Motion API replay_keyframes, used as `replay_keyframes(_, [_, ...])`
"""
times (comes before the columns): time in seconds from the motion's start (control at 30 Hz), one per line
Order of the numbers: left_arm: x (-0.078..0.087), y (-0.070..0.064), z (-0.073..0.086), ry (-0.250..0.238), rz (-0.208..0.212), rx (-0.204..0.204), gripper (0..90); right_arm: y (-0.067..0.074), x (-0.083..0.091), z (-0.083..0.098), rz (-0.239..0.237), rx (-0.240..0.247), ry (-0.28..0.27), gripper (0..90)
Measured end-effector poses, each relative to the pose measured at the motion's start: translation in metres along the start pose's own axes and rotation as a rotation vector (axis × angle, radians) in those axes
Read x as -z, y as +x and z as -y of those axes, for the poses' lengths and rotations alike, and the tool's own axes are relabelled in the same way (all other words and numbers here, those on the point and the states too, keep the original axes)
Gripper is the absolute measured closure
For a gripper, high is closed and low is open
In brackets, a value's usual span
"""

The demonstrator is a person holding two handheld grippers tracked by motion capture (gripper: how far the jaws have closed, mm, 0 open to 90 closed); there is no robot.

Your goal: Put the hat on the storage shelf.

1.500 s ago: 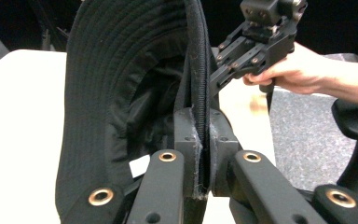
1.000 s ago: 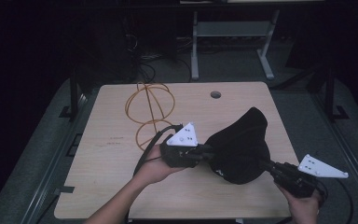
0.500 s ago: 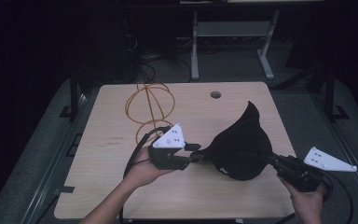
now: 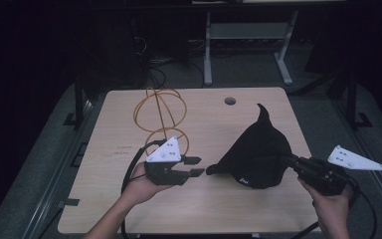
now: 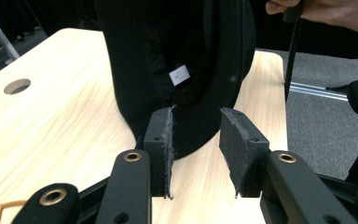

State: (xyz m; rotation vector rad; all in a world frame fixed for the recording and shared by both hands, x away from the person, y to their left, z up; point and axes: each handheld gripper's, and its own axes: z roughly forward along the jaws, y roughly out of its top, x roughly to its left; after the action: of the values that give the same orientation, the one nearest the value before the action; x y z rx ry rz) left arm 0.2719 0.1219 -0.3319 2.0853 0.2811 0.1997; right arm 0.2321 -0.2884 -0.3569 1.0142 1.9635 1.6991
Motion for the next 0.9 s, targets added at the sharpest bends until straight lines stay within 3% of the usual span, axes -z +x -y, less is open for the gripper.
replay_keyframes(0.37, [0.005,0.005,0.024,0.009,0.003,0.044,61.9,-0.005,-0.003,-0.021,0.001,-0.007,0.009,84.4])
replay_keyframes(0.6, [0.005,0.005,0.037,0.029,-0.010,0.037,59.0,-0.006,-0.008,-0.032,0.003,-0.018,0.009,84.3])
replay_keyframes(0.9, [0.005,0.006,0.054,0.034,-0.024,0.058,55.9,-0.005,-0.014,-0.048,0.002,-0.007,0.012,84.3])
